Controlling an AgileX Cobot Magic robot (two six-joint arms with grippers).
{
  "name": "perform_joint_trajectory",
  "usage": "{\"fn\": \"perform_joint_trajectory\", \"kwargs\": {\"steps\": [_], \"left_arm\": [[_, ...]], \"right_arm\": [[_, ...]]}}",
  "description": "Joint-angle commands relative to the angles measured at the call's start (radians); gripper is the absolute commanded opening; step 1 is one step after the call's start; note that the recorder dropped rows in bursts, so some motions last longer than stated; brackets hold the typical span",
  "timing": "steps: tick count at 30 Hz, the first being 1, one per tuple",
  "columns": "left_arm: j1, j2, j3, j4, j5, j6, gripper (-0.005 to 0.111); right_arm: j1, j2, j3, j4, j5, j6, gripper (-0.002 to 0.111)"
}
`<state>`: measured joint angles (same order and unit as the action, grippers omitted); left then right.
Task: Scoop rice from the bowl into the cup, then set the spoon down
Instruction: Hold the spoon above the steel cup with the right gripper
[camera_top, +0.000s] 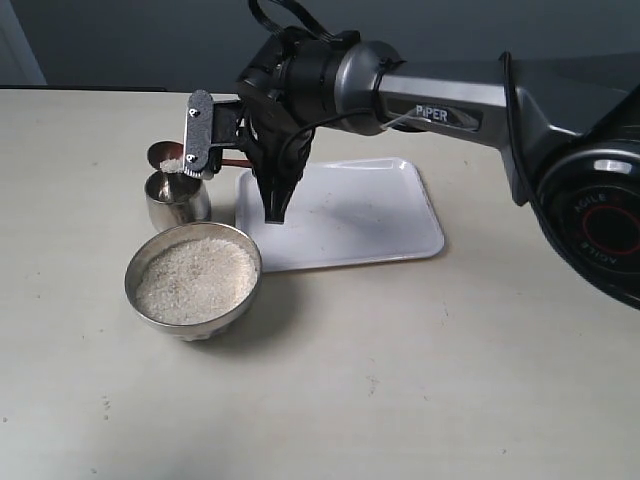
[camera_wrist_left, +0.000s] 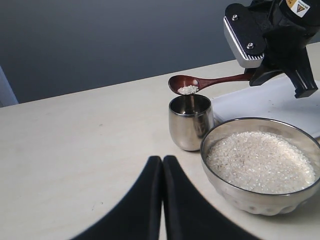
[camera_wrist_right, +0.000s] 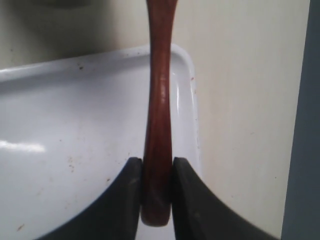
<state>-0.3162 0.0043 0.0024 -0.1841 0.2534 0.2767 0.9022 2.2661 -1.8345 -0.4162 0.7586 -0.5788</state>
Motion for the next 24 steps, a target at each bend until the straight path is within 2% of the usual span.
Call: {"fn": "perform_joint_trajectory", "kwargs": {"steps": [1, 24], "left_arm": [[-0.005, -0.004, -0.002, 0.002, -0.015, -0.005, 0.001], [-0.005, -0.004, -0.002, 0.002, -0.015, -0.005, 0.001]], "right_arm": [[-0.004, -0.006, -0.004, -0.013, -0.013, -0.004, -0.001], [-0.004, -0.006, -0.004, -0.028, -0.004, -0.001, -0.001]]}}
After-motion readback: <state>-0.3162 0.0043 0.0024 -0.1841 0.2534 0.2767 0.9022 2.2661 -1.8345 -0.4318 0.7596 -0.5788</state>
